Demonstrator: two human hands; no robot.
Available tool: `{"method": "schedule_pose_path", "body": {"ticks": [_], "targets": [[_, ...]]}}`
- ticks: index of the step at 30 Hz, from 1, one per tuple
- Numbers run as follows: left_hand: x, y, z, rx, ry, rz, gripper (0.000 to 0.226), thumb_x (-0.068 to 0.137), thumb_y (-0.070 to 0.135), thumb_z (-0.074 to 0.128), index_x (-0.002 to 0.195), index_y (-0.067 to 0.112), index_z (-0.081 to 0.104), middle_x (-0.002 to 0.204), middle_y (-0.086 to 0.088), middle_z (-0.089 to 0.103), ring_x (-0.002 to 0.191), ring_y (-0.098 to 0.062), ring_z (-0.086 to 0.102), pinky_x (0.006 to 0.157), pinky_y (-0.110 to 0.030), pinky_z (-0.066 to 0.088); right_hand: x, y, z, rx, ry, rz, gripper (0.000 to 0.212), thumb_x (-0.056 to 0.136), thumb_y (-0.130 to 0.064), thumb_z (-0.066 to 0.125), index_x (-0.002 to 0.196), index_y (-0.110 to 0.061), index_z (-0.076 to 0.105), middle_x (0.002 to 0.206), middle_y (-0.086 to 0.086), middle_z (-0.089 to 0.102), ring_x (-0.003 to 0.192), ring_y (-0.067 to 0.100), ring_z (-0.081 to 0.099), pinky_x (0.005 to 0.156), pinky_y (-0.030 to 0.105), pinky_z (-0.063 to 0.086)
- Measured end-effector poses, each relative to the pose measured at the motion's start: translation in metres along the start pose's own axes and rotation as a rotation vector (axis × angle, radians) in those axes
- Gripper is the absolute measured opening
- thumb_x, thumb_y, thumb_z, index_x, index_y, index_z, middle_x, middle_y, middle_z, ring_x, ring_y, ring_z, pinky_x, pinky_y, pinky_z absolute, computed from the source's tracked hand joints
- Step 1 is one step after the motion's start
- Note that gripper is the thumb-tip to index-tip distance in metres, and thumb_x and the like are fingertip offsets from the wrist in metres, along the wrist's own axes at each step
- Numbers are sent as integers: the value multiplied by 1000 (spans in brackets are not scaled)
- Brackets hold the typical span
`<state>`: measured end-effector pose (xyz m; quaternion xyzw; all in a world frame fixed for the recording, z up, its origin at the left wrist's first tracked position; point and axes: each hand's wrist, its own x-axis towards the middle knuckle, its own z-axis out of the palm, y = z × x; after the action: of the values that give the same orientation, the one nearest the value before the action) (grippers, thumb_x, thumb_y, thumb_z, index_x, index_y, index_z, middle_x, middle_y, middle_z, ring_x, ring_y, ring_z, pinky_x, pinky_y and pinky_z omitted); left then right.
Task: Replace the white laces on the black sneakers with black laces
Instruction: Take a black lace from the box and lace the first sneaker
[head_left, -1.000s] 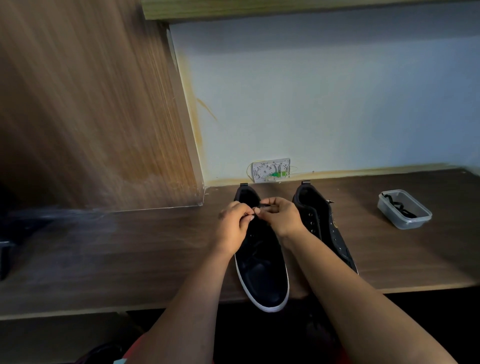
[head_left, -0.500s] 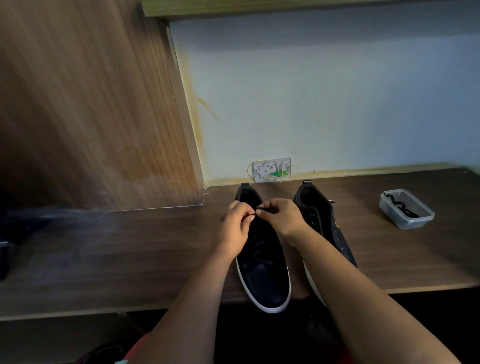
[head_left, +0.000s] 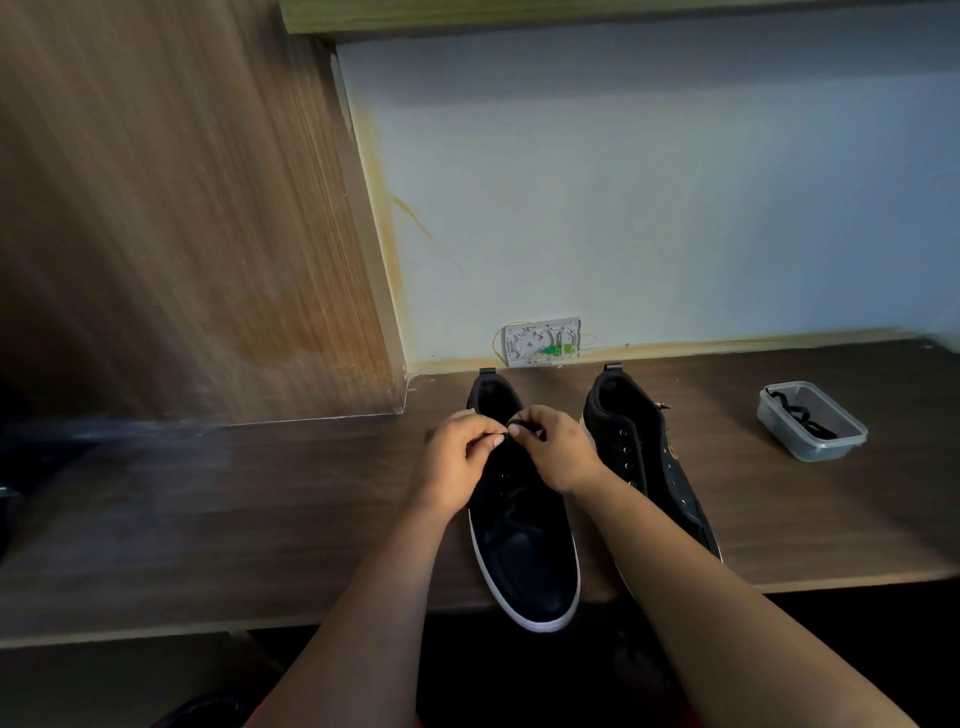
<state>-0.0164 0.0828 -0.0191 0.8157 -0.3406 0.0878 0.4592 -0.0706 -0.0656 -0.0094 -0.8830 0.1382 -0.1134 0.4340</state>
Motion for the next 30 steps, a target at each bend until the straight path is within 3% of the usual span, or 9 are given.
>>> {"method": "schedule_pose_path", "body": {"ticks": [5,9,11,13,15,18,20,24,30], "targets": [[-1,2,2,58,34,16,10,87,7,65,89,13,73,83,11,60,79,-5,61,70,-21,49,0,3,0,98,-29,-3,12,93,-24,62,100,-17,69,87,-5,65,75,5,57,68,9,43],[-3,0,4,46,51,-39,6,86,7,67,87,12,72,85,13,58,77,4,58,70,-11,46,2,3,-6,33,-54,-10,14,85,-40,63,95,-35,72,94,-6,70,87,14,65,86,39,53],[-1,1,1,17,17,-50,7,86,7,67,88,12,71,87,12,59,78,6,58,71,-6,43,-2,-1,-15,25,-17,-32,27,90,-31,63,117,-32,67,108,-2,66,94,13,62,88,32,51],[-1,2,-1,10,-27,-56,7,87,8,66,89,14,70,90,10,59,81,2,59,74,-8,45,-10,-1,-23,4,200,-59,36,90,-23,65,125,-25,62,108,-1,56,85,9,56,79,24,45],[0,1,-1,30,-65,-63,8,87,9,66,90,16,69,91,9,59,85,-4,60,78,-15,48,-21,-5,-26,3,349,-116,23,86,-23,70,108,-22,69,100,-2,54,76,7,53,73,24,47],[3,2,-1,79,-90,-63,11,86,6,65,90,15,68,91,7,57,84,-10,61,79,-23,51,-31,-10,-15,-94,218,-242,8,75,-26,80,81,-25,74,82,-6,58,70,6,54,67,21,46],[3,3,-3,104,-91,-61,12,85,4,65,89,14,69,89,8,56,80,-8,60,76,-18,49,-34,-10,-5,-203,146,-256,9,72,-28,80,79,-26,75,78,-9,58,74,11,55,69,23,43],[3,8,-7,105,-96,-79,11,84,5,68,90,13,73,85,10,57,77,-6,59,68,-4,40,-40,-13,10,-329,230,-176,14,77,-36,71,80,-22,72,79,-3,61,85,21,54,72,34,46],[1,13,-16,376,-64,-89,9,87,34,67,93,34,73,96,15,67,97,-12,49,81,-29,40,-44,-20,20,-355,321,-71,23,79,-45,66,83,-24,73,85,-2,66,91,23,54,76,37,48]]}}
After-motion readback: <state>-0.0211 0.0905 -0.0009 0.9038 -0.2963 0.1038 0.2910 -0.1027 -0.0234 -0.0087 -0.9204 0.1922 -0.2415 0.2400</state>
